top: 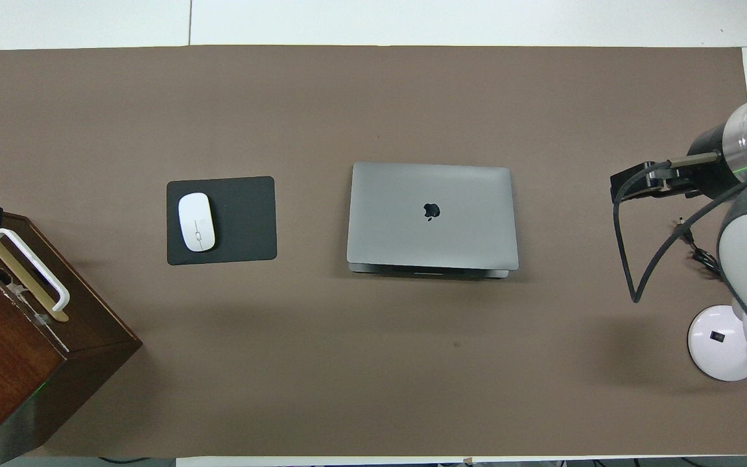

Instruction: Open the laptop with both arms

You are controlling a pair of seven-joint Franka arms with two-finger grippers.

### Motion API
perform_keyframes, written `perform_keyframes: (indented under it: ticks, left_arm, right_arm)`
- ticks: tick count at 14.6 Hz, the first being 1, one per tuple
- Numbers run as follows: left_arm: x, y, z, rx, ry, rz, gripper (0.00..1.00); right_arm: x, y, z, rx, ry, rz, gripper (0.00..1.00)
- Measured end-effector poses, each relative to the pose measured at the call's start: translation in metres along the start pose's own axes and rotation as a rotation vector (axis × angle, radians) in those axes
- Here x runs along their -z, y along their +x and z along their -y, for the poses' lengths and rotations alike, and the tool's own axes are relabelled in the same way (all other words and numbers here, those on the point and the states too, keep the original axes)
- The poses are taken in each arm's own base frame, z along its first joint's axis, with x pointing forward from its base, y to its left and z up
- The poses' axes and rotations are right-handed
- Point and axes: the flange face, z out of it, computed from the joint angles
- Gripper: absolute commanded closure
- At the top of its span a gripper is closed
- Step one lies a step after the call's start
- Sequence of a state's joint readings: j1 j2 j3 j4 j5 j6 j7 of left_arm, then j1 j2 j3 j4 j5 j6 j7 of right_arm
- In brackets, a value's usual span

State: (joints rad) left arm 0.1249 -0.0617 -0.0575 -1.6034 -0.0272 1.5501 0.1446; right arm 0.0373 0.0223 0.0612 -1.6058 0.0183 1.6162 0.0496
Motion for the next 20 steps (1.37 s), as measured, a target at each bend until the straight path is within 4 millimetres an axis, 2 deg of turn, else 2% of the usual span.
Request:
perform_keyframes:
  ticks: [16, 17, 18, 20]
  left_arm:
    - [0.0004, 0.0012, -0.0045, -0.002, 0.001, -0.005, 0.00]
    - [0.0003, 0.0013, -0.0051, 0.018, 0.001, -0.005, 0.11]
    - [0.0003, 0.0013, -0.0054, 0.053, 0.001, -0.005, 0.43]
    - [0.0006, 0.0018, -0.0067, 0.109, 0.001, -0.008, 1.00]
  right_arm:
    - [-0.0001, -0.0001, 0.0020, 0.003, 0.000, 0.000, 0.00]
    - [-0.0001, -0.0001, 0.0021, 0.004, 0.000, 0.000, 0.00]
    - [-0.0002, -0.0001, 0.0022, 0.004, 0.000, 0.000, 0.00]
    - [-0.0005, -0.0002, 0.0026, 0.005, 0.000, 0.001, 0.00]
